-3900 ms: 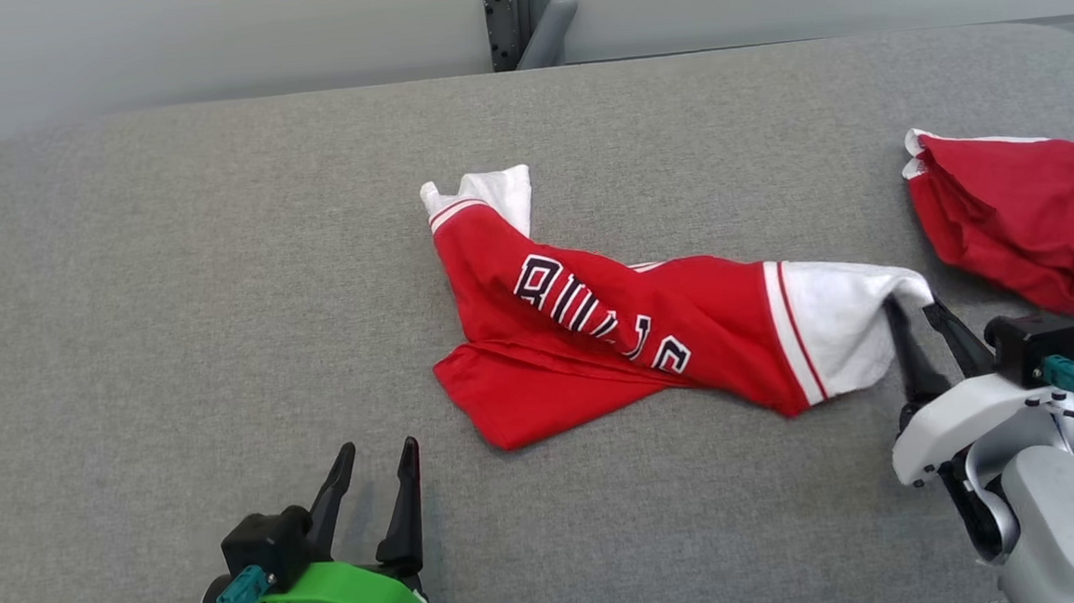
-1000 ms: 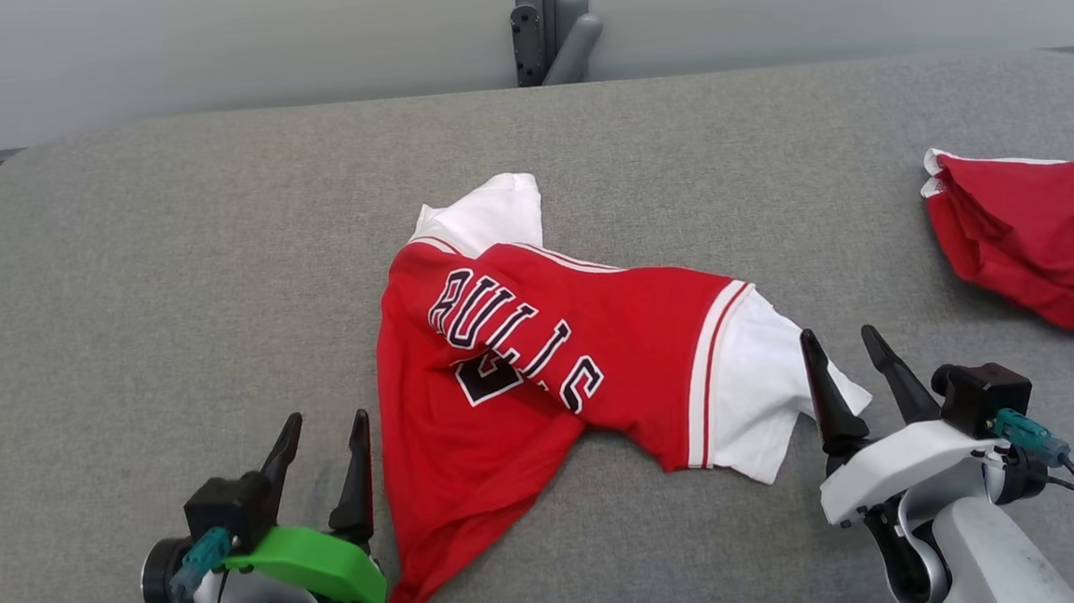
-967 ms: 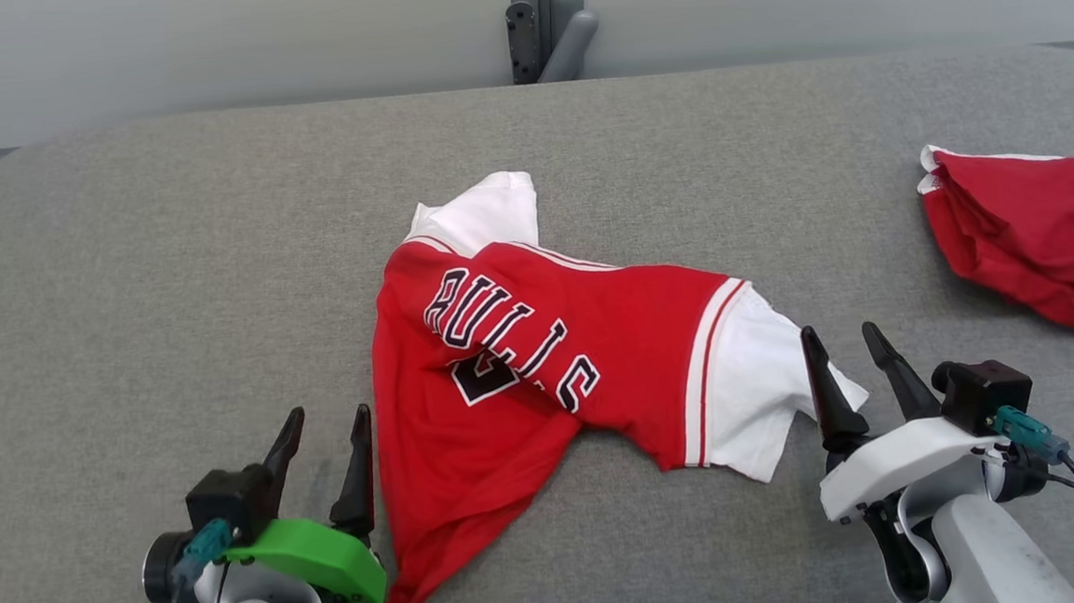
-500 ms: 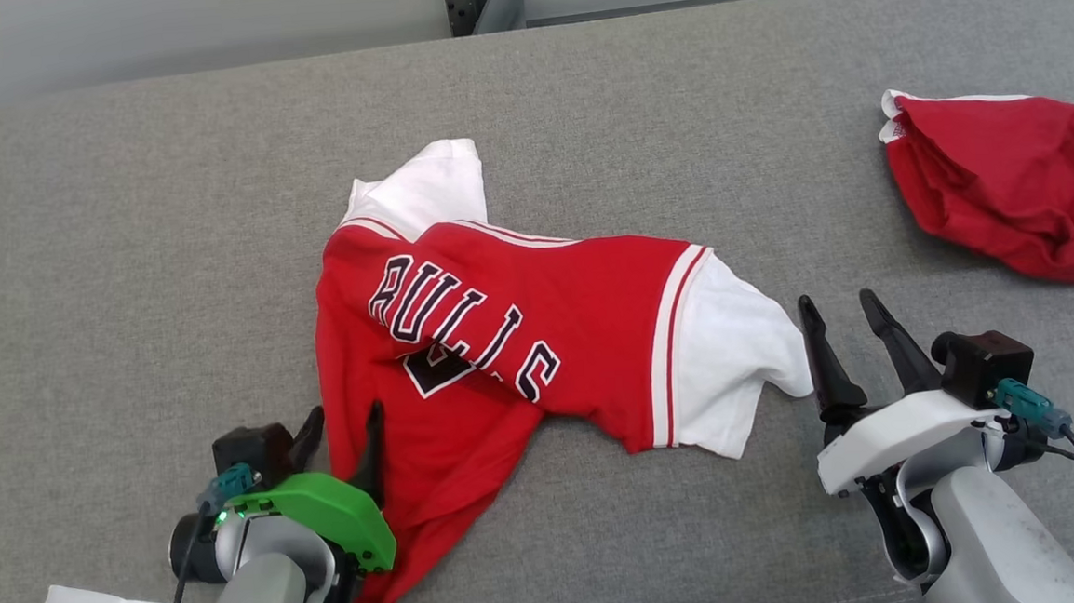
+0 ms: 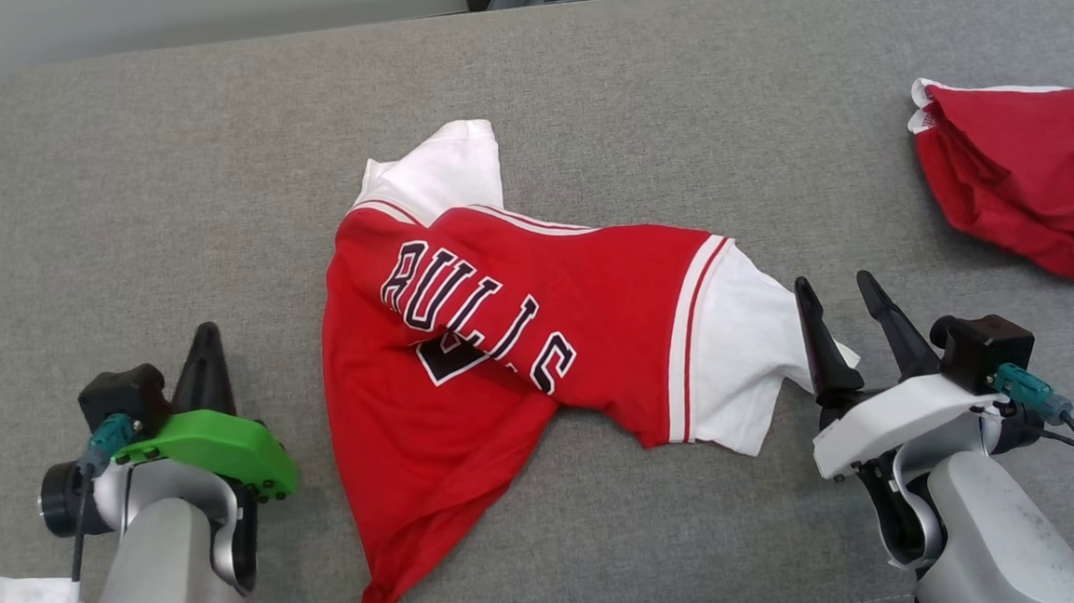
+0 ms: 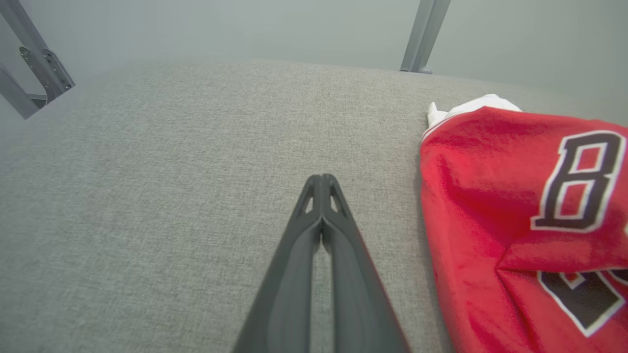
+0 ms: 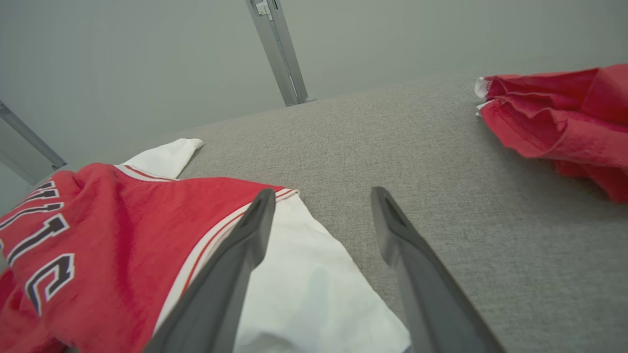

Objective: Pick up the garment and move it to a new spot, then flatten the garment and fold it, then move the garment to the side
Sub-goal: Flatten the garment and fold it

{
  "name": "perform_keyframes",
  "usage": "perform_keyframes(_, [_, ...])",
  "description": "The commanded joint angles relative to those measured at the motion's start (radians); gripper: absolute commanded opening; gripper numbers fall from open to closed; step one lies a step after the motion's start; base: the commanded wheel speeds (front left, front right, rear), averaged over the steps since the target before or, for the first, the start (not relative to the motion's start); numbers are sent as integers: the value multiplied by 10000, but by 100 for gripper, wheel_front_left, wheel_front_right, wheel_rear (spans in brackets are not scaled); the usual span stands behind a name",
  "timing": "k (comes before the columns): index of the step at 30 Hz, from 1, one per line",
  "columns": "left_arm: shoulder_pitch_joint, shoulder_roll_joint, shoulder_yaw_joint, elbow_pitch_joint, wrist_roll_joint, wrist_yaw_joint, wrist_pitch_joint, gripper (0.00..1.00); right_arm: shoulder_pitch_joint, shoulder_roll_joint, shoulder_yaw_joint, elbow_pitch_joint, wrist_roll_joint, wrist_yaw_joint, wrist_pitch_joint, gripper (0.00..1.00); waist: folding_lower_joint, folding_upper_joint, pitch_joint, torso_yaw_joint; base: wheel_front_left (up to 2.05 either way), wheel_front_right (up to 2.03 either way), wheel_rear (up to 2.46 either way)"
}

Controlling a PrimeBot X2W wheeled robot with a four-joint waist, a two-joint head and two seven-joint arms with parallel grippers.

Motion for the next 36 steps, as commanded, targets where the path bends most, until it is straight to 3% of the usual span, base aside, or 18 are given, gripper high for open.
perform_keyframes(1, [77,-113,-24,4,62,-115,6,0,-74,-28,-1,-21,-31,-12,-30,100,-1,0,19,64,0,0,0])
perform_keyframes(8, [240,-706,-201,94,86,-689,6,0,-165,5,135,38,-28,-12,-30,100,-1,0,-11,123,0,0,0])
perform_keyframes(9, [293,-767,-273,198,16,-733,6,44,-162,15,156,43,-23,-12,-30,100,-1,0,-27,109,0,0,0])
perform_keyframes(10, [317,-822,-373,350,-51,-762,6,100,-148,13,170,56,-7,-12,-30,100,-1,0,-42,93,0,0,0])
perform_keyframes(18, [-151,-984,-1211,1578,-326,-839,6,99,-101,-38,275,127,86,-12,-30,100,-1,0,-46,-223,0,0,0])
perform_keyframes(19, [-198,-989,-1266,1661,-337,-840,6,27,-105,-57,261,129,85,-12,-30,100,-1,0,-39,-252,0,0,0])
perform_keyframes(20, [-241,-991,-1283,1712,-335,-841,6,0,-107,-66,246,133,90,-12,-30,100,-1,0,-36,-277,0,0,0])
perform_keyframes(27, [-423,-584,-867,1747,-99,-489,6,0,48,-40,126,143,41,-12,-30,100,-1,0,-154,-253,0,0,0])
perform_keyframes(34, [-164,-70,139,44,491,378,6,0,-11,-5,139,45,-12,-12,-30,100,-1,0,-198,-3,0,0,0])
perform_keyframes(35, [-60,-57,155,33,596,347,6,18,-53,-17,197,41,0,-12,-30,100,-1,0,-194,33,0,0,0])
perform_keyframes(36, [5,-98,151,106,649,297,6,100,-112,-27,256,24,9,-12,-32,100,-1,0,-182,72,0,0,0])
